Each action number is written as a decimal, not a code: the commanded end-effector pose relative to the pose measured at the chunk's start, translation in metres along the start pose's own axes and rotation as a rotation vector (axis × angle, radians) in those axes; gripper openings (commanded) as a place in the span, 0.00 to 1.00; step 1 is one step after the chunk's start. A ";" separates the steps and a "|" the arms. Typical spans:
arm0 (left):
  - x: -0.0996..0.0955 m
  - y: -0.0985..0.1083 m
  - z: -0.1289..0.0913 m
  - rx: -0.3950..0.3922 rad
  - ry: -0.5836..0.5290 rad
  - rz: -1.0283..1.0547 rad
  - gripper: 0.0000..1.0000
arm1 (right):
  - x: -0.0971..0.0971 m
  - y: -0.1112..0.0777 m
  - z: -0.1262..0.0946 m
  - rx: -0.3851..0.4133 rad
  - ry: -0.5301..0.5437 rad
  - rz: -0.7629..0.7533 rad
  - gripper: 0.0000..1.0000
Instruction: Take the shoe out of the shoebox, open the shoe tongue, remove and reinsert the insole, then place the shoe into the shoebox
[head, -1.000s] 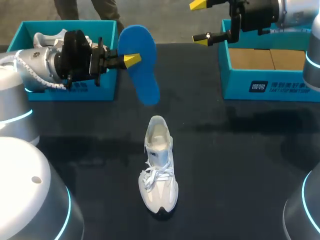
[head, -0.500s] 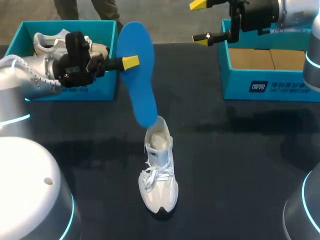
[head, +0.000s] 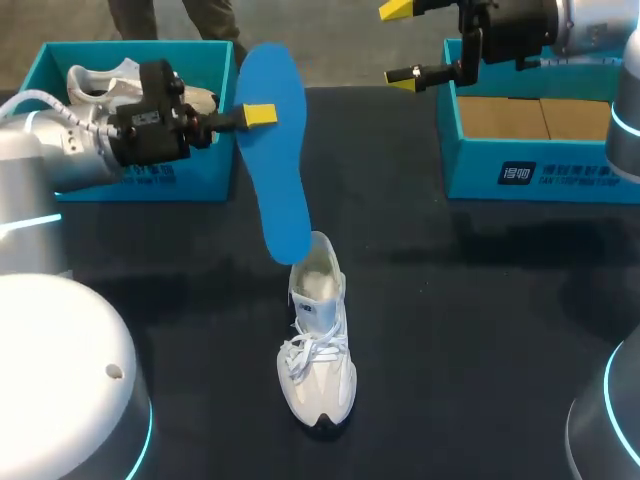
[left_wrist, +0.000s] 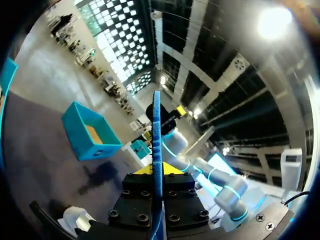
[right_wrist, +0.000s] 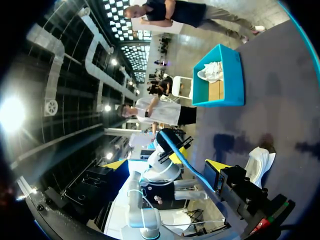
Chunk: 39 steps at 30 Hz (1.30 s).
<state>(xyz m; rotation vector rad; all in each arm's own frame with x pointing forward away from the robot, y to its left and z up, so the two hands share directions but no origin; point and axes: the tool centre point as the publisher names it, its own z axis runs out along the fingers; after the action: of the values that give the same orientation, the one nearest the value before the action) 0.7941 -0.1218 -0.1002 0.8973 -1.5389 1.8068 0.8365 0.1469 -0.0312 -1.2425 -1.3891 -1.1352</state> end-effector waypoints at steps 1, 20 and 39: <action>-0.011 -0.004 0.002 -0.055 -0.062 -0.497 0.00 | 0.000 0.000 0.000 0.000 -0.003 0.001 1.00; -0.048 -0.007 0.001 -0.081 -0.073 -0.599 0.00 | 0.000 0.000 0.000 0.000 -0.003 0.001 1.00; -0.055 -0.008 0.000 -0.092 -0.064 -0.576 0.00 | 0.005 0.001 -0.001 0.019 -0.049 0.001 1.00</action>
<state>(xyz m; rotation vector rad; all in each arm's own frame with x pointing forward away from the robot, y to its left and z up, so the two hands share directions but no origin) 0.8342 -0.1217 -0.1404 1.2084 -1.2189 1.2949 0.8352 0.1473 -0.0329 -1.2453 -1.4018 -1.1303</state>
